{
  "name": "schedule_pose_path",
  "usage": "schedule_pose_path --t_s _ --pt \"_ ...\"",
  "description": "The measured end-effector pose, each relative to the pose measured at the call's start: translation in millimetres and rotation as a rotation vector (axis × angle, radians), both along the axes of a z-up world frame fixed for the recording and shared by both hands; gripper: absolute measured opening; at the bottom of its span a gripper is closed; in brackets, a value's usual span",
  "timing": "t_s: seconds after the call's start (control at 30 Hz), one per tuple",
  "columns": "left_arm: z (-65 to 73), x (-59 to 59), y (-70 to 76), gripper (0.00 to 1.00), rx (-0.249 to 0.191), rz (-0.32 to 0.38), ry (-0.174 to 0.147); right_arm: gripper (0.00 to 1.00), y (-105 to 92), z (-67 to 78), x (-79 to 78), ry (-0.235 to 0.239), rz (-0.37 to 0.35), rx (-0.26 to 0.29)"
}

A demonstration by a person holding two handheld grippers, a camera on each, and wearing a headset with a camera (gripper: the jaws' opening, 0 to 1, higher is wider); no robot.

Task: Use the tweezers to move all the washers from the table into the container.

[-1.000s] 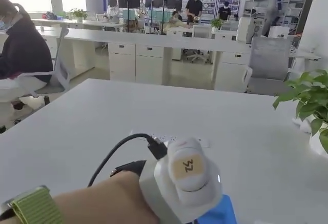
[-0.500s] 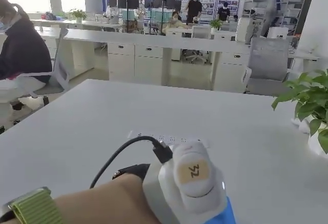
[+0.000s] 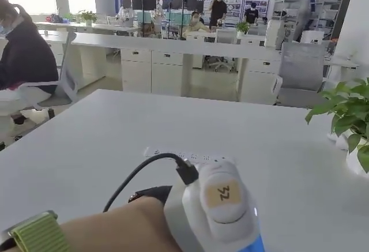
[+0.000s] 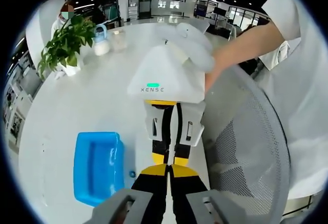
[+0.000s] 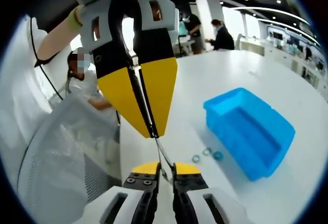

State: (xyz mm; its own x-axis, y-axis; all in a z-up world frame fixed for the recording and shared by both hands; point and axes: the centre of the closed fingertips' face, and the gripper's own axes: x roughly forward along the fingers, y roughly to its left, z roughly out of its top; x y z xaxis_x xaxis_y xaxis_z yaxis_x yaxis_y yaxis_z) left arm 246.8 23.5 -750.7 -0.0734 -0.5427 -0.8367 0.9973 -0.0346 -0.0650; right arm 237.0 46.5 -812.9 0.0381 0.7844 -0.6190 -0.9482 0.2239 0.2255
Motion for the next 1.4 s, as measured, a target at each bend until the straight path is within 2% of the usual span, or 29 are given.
schedule_pose_path --t_s 0.13,0.33,0.5,0.57,0.67,0.73,0.77,0.83,0.87,1.0,1.03,1.07,1.17,1.2,1.23,1.27,1.3,1.37,1.4 --pt "-1.4 -3.1 -1.3 0.00 0.002 0.000 0.009 0.07 -0.5 -2.8 -0.6 0.012 -0.007 0.001" --pt "-1.8 -7.4 -3.0 0.00 -0.005 -0.014 0.001 0.07 -1.1 -2.6 -2.7 0.007 -0.003 0.002" --pt "-5.0 -16.0 -4.7 0.00 0.001 -0.030 -0.010 0.12 0.5 5.2 -6.6 -0.058 0.024 0.011" --pt "-6.1 -19.9 -6.0 0.00 -0.004 -0.035 -0.006 0.12 1.7 10.7 -6.4 -0.103 0.044 0.015" --pt "-5.8 -21.2 -7.2 0.00 -0.014 -0.029 -0.007 0.09 3.2 14.1 -8.3 -0.137 0.068 0.013" --pt "-5.4 -19.9 -8.0 0.00 -0.021 -0.024 -0.019 0.04 4.0 11.9 -13.1 -0.142 0.105 0.006" --pt "-5.5 -20.2 -7.6 0.00 -0.023 -0.020 -0.015 0.03 3.9 10.1 -11.1 -0.155 0.091 -0.004" --pt "-4.3 -15.8 -9.9 0.00 -0.067 0.004 -0.041 0.03 2.2 9.8 -8.2 -0.163 0.082 -0.017" --pt "-4.0 -15.0 -9.9 0.00 -0.082 0.019 -0.041 0.02 2.0 9.9 -7.7 -0.161 0.078 -0.017" --pt "4.5 -11.5 -7.0 0.00 -0.234 0.181 -0.009 0.02 1.6 9.2 -6.6 -0.165 0.048 -0.018" --pt "9.4 -11.6 -4.5 0.00 -0.289 0.236 0.000 0.02 2.1 9.4 -6.7 -0.170 0.036 -0.014" --pt "11.9 -10.7 -1.2 0.01 -0.319 0.279 0.000 0.02 2.7 9.3 -6.8 -0.173 0.032 -0.011" --pt "18.7 -4.4 16.0 0.04 -0.406 0.426 -0.047 0.02 3.9 9.4 -6.1 -0.186 0.012 -0.004" --pt "20.9 -3.8 20.5 0.06 -0.440 0.470 -0.054 0.02 4.7 9.6 -6.3 -0.195 0.005 -0.002" --pt "23.0 -5.4 27.1 0.08 -0.487 0.528 -0.047 0.02 5.0 9.9 -6.7 -0.201 0.002 0.000" --pt "22.8 -5.8 29.0 0.12 -0.494 0.546 -0.044 0.02 5.5 10.0 -6.6 -0.208 -0.003 0.001" --pt "22.8 -8.1 38.5 0.14 -0.530 0.610 -0.057 0.02 5.4 10.0 -6.1 -0.216 -0.007 0.002" --pt "20.5 -9.9 51.1 0.20 -0.560 0.681 -0.085 0.02 6.4 10.1 -5.5 -0.224 -0.007 0.007" --pt "19.4 -11.0 55.4 0.22 -0.570 0.708 -0.089 0.02 6.3 10.2 -4.4 -0.228 -0.011 0.008"
